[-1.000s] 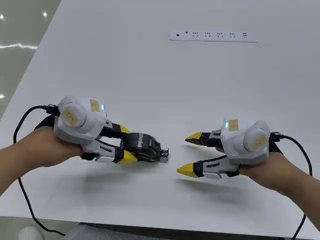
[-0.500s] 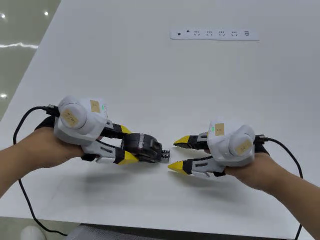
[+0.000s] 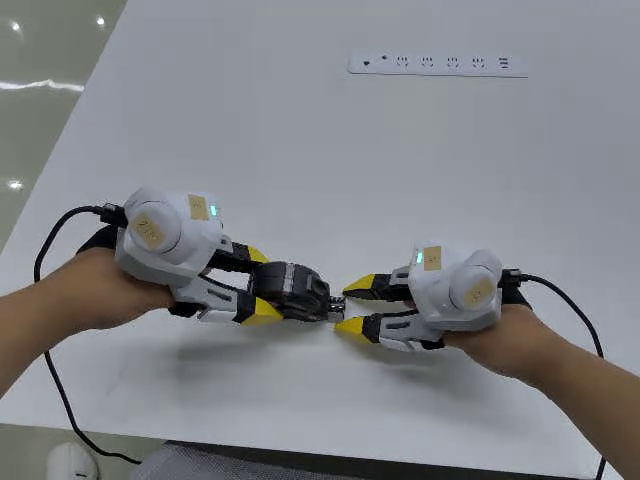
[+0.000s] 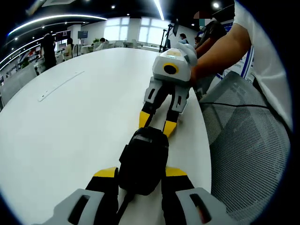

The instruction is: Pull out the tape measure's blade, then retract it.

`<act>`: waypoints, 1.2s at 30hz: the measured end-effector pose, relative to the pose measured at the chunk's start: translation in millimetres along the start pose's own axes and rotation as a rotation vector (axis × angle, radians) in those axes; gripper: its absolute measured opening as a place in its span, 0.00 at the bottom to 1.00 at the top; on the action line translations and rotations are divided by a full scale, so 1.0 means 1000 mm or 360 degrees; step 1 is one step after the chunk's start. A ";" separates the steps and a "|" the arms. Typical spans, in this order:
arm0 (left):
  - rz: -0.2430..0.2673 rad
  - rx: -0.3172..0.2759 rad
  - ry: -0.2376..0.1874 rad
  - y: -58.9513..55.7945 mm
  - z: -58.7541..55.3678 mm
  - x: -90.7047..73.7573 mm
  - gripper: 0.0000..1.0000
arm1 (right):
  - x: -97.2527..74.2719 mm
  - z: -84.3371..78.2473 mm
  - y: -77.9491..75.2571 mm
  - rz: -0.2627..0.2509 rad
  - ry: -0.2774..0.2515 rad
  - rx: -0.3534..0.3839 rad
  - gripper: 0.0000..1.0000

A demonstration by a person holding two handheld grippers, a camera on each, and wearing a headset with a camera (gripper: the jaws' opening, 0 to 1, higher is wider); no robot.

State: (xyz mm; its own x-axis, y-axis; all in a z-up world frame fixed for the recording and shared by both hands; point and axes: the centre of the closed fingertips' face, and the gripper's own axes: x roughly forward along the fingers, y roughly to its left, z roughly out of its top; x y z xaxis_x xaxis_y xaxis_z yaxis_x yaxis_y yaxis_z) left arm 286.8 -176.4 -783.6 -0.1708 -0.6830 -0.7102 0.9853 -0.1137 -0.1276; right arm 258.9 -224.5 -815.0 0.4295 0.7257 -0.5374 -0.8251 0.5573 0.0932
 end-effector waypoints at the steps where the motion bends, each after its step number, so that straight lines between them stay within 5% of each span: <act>1: 0.0000 0.0001 0.0000 0.000 0.000 0.000 0.33 | 0.000 0.000 0.000 0.0001 0.0001 -0.0003 0.22; 19: -0.0006 0.0024 0.0009 0.000 0.000 0.000 0.32 | 0.010 0.005 0.001 0.0046 -0.0002 -0.0161 0.16; 36: -0.0015 0.0068 0.0037 0.001 -0.002 0.001 0.31 | 0.011 0.004 0.003 0.0058 -0.0005 -0.0135 0.14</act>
State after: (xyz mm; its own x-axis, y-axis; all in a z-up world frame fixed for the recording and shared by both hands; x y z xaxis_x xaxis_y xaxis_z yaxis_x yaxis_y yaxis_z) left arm 287.1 -175.9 -785.4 -0.1797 -0.6647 -0.7252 0.9829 -0.1512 -0.1049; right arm 262.8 -213.4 -817.5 0.3997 0.7461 -0.5325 -0.8681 0.4946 0.0413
